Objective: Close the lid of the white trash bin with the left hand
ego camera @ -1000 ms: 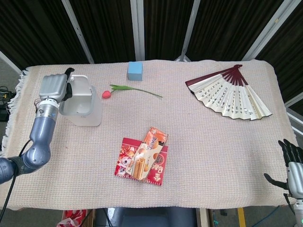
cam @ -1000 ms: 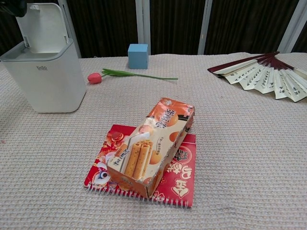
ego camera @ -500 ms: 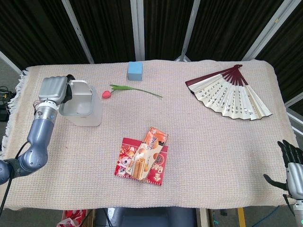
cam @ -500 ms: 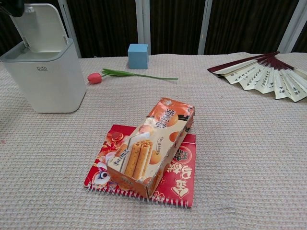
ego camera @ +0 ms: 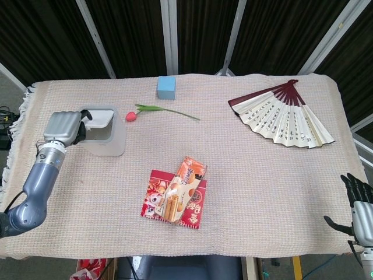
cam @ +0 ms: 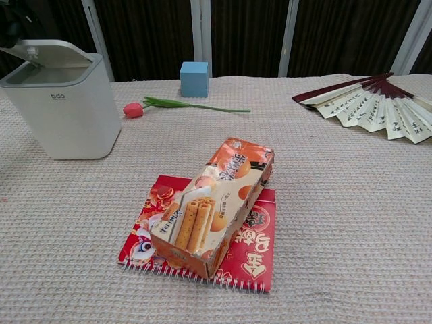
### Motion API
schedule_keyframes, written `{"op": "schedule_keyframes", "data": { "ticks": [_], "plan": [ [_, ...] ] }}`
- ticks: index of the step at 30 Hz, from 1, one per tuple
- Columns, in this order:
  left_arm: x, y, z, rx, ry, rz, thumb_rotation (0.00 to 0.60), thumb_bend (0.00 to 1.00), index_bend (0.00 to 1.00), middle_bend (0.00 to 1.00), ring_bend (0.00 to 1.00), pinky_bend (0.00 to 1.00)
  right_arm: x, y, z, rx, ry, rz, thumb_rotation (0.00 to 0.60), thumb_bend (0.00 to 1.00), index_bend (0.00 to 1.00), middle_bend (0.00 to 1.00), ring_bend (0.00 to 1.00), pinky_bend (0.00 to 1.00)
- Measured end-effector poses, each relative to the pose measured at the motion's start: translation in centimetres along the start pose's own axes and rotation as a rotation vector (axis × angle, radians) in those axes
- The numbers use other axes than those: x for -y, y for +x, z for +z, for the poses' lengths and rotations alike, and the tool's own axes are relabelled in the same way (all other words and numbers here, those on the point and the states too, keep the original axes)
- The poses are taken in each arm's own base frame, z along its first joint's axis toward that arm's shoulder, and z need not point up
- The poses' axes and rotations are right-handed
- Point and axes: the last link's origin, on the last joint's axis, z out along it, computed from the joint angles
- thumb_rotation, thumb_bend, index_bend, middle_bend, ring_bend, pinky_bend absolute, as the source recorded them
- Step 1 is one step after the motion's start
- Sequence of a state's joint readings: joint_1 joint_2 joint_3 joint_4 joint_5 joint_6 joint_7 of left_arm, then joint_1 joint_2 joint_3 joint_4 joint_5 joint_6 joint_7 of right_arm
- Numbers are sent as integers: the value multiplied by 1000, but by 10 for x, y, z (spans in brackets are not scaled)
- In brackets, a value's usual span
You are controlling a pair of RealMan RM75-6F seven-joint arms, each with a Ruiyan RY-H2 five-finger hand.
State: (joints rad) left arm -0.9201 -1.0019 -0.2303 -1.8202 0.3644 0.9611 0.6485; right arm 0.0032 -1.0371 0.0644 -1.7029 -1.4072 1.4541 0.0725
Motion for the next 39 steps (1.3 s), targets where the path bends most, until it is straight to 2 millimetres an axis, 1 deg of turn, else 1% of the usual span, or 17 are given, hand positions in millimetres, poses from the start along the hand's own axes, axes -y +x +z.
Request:
{"op": "schedule_keyframes", "data": {
  "ticks": [8, 18, 34, 39],
  "plan": [
    [1, -14, -11, 26, -30, 3, 600, 866, 344, 975, 891, 1000, -1, 0, 0, 1, -3, 1, 600, 195, 0, 0, 0, 0],
    [1, -27, -17, 41, -50, 7, 600, 864, 344, 974, 891, 1000, -1, 1, -1, 0, -5, 3, 600, 194, 0, 0, 0, 0],
    [8, -41, -13, 61, -37, 27, 600, 863, 353, 974, 891, 1000, -2, 1, -2, -4, -7, 1, 600, 195, 0, 0, 0, 0],
    [7, -42, -12, 61, -36, 28, 600, 857, 335, 972, 890, 1000, -2, 1, -2, -4, -7, 0, 600, 194, 0, 0, 0, 0]
  ]
}}
